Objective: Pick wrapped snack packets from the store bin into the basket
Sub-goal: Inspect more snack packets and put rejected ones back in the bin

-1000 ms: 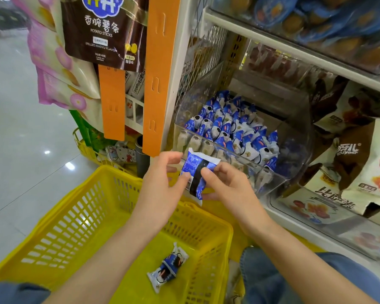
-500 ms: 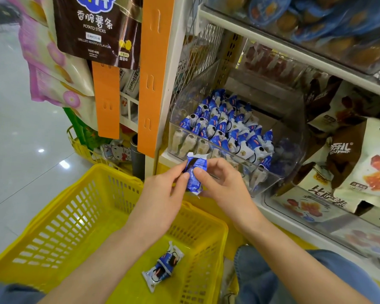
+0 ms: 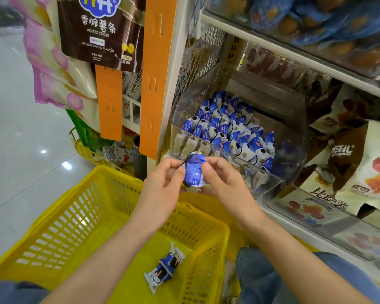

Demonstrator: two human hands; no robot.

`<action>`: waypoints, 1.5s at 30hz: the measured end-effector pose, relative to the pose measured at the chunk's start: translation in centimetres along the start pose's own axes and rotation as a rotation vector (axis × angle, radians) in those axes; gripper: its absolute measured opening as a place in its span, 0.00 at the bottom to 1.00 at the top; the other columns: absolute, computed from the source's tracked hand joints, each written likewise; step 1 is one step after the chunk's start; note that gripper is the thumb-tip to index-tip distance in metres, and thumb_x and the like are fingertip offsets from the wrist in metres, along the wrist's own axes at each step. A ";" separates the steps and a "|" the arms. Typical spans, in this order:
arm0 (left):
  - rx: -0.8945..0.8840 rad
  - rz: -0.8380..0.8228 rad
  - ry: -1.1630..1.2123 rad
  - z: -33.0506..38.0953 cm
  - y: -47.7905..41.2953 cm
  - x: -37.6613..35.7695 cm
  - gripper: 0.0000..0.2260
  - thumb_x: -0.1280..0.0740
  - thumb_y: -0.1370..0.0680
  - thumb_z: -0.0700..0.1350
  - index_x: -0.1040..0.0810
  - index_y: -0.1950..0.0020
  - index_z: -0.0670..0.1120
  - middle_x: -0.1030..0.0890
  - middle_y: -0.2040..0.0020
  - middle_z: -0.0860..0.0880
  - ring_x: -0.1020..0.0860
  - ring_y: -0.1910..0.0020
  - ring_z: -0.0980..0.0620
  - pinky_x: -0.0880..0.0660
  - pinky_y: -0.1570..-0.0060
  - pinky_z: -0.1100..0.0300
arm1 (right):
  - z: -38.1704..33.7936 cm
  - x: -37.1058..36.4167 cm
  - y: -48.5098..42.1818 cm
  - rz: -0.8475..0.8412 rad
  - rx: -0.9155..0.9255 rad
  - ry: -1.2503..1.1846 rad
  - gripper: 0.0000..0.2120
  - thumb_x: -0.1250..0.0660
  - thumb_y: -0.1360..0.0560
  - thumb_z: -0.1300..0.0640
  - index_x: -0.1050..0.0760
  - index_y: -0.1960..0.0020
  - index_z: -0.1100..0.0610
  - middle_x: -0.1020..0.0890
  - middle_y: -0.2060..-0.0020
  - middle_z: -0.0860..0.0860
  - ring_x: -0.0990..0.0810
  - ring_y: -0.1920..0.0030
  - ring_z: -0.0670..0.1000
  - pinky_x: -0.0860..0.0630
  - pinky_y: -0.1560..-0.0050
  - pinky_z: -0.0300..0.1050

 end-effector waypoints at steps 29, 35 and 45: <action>-0.749 -0.268 -1.048 3.9 -8.3 -2.3 0.22 0.52 0.20 0.55 0.21 0.49 0.49 0.19 0.53 0.53 0.23 0.53 0.53 0.30 0.50 0.57 | -6.5 15.4 -12.9 0.754 -0.022 0.857 0.14 0.39 0.21 0.54 0.25 0.45 0.64 0.20 0.49 0.60 0.23 0.54 0.55 0.34 0.61 0.35; -0.910 -0.236 -1.016 3.0 -8.8 -1.5 0.19 0.48 0.21 0.52 0.19 0.55 0.49 0.18 0.60 0.52 0.22 0.61 0.52 0.25 0.55 0.58 | -3.5 19.1 -17.1 0.842 -0.281 1.038 0.17 0.37 0.23 0.56 0.29 0.36 0.61 0.24 0.39 0.60 0.25 0.41 0.61 0.28 0.41 0.53; -0.947 -0.274 -0.949 2.5 -9.2 -1.5 0.18 0.48 0.20 0.51 0.20 0.54 0.50 0.19 0.58 0.53 0.22 0.59 0.53 0.26 0.53 0.58 | 0.8 19.4 -19.2 0.709 -0.427 0.815 0.17 0.36 0.23 0.54 0.27 0.38 0.62 0.23 0.41 0.61 0.22 0.45 0.61 0.24 0.46 0.54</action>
Point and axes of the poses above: each hand's wrist, its own y-axis away from the middle knuckle, its own x-axis out of the back of the hand, z = x × y, the point moved 4 cm from there along -y, towards the middle knuckle
